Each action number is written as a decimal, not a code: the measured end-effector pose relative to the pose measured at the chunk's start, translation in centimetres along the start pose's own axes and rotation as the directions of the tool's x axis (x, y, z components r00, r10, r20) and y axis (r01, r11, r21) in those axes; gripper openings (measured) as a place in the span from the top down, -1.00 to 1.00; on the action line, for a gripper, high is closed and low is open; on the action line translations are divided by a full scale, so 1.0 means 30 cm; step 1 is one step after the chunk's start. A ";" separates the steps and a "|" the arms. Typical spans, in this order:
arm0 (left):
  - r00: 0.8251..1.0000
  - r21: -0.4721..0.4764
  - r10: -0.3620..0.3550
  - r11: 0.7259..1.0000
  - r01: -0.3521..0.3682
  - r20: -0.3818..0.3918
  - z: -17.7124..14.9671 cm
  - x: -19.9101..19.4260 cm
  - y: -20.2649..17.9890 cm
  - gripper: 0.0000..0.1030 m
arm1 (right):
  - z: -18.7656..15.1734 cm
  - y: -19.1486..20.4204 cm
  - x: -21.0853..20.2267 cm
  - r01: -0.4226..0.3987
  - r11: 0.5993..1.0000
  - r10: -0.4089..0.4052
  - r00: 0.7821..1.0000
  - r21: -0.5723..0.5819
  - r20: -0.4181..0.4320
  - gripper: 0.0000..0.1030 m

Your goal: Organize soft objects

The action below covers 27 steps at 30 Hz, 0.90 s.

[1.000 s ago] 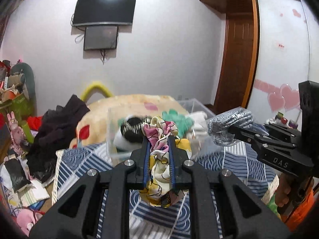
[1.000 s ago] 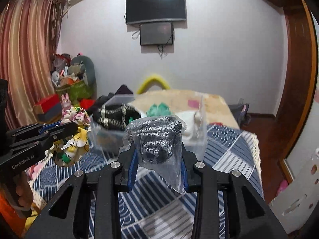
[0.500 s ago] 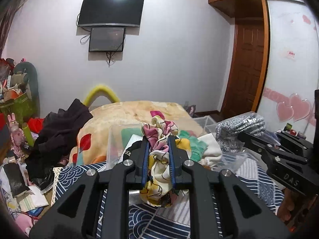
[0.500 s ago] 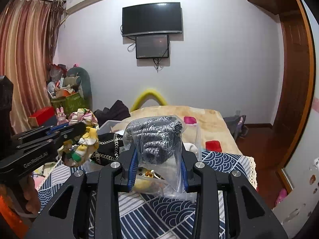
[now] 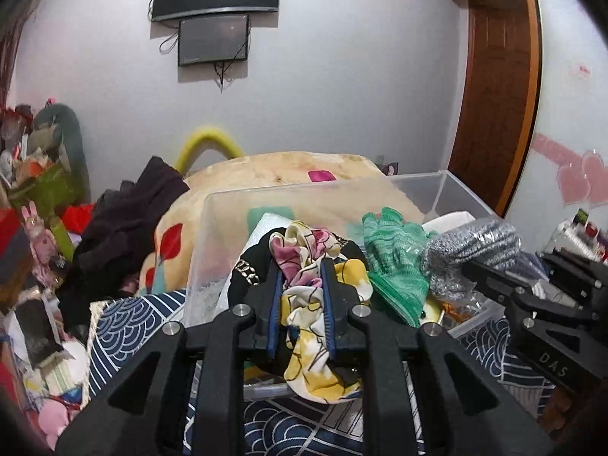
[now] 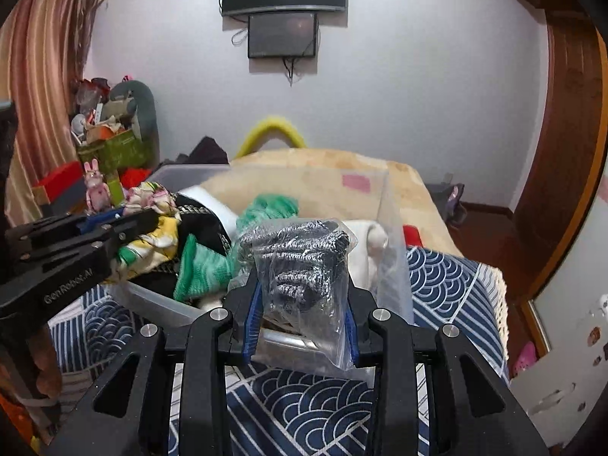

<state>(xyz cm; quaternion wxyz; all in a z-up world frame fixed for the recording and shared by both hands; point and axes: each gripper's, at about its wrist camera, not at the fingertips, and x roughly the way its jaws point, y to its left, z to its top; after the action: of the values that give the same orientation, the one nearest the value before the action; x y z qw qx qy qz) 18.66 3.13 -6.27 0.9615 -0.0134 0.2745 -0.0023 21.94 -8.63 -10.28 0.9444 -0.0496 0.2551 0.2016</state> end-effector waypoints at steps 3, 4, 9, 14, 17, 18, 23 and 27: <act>1.000 0.027 0.006 1.000 -0.006 -0.001 -0.005 -0.006 -0.016 0.38 | 0.007 0.005 -0.013 0.003 1.000 -0.003 1.000 -0.006 -0.001 0.32; 1.000 0.024 -0.012 1.000 0.012 -0.005 -0.007 -0.011 -0.018 0.24 | 0.008 0.003 -0.015 0.006 1.000 -0.006 1.000 -0.007 -0.002 0.32; 0.999 0.015 -0.043 0.999 0.043 -0.002 -0.011 -0.049 -0.024 0.01 | 0.009 -0.017 -0.041 0.011 1.000 -0.011 1.000 -0.006 0.005 -0.01; 0.998 -0.009 -0.064 0.998 0.064 0.017 -0.012 -0.110 -0.012 -0.11 | 0.016 -0.037 -0.089 0.015 1.000 -0.015 0.999 -0.001 0.049 -0.25; 0.997 -0.010 -0.065 0.998 0.066 0.047 -0.014 -0.163 -0.005 -0.20 | 0.019 -0.044 -0.136 0.013 1.000 -0.013 0.997 0.004 0.080 -0.34; 0.996 -0.008 -0.063 0.998 0.063 0.058 -0.015 -0.182 -0.005 -0.27 | 0.019 -0.048 -0.160 0.007 1.000 -0.007 0.996 0.008 0.093 -0.36; 0.990 -0.006 -0.036 0.999 0.037 0.136 -0.035 -0.296 -0.002 -0.36 | 0.021 -0.053 -0.244 -0.012 1.000 0.009 0.987 0.023 0.159 -0.42; 0.982 -0.006 -0.018 1.000 0.019 0.189 -0.046 -0.373 -0.001 -0.58 | 0.016 -0.041 -0.324 -0.026 0.999 0.021 0.974 0.019 0.226 -0.65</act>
<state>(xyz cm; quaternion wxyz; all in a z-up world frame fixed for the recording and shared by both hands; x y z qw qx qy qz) 8.44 3.19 -1.53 0.9831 -0.0199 0.1818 -0.0090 14.99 -13.12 -5.00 0.9653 -0.0132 0.1491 0.2142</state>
